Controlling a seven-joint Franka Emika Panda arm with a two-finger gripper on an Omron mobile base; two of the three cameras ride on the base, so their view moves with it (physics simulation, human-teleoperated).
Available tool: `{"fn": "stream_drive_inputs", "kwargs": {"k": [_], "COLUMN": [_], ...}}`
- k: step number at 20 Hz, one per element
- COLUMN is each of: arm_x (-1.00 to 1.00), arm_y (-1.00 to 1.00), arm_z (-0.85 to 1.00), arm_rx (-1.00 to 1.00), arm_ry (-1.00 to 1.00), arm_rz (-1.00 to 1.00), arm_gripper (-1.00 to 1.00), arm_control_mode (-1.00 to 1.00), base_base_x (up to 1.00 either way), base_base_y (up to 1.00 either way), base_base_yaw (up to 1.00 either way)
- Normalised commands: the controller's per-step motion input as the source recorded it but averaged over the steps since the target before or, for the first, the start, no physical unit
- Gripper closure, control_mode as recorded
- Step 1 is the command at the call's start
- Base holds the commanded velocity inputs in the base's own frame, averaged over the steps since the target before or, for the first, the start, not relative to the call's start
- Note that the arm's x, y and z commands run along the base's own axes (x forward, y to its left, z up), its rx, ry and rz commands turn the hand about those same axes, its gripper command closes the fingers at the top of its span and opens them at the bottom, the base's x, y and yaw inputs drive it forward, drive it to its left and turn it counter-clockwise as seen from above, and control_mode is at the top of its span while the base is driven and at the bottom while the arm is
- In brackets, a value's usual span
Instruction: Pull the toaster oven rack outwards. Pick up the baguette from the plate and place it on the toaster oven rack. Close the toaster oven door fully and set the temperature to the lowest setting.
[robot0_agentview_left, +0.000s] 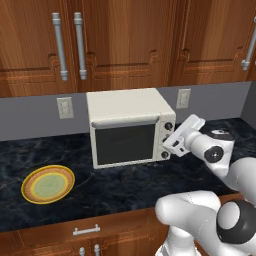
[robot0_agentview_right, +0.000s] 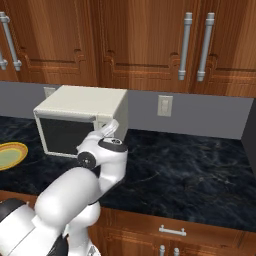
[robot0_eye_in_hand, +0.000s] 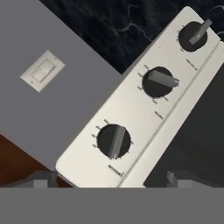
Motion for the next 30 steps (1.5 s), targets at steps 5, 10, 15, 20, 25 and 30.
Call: {"fn": "stream_drive_inputs", "kwargs": {"k": [5,10,15,20,25,30], "arm_x": [0.17,0.18,0.18,0.14,0.18,0.27], "arm_y": [0.0,0.0,0.0,0.0,0.0,0.02], "arm_z": [-0.18,-0.12,-0.11,-0.1,-0.11,-0.21], "arm_rx": [0.0,0.0,0.0,0.0,0.0,0.0], "arm_ry": [0.0,0.0,0.0,-0.01,-0.01,-0.01], "arm_rz": [0.0,0.0,0.0,0.0,0.0,0.0], "arm_gripper": [-1.0,-1.0,-1.0,-1.0,-1.0,-1.0], "arm_control_mode": [-1.0,-1.0,-1.0,-1.0,-1.0,-1.0], "base_base_x": [0.0,0.0,0.0,0.0,0.0,0.0], "base_base_y": [0.0,0.0,0.0,0.0,0.0,0.0], "base_base_yaw": [0.0,0.0,0.0,0.0,0.0,0.0]}}
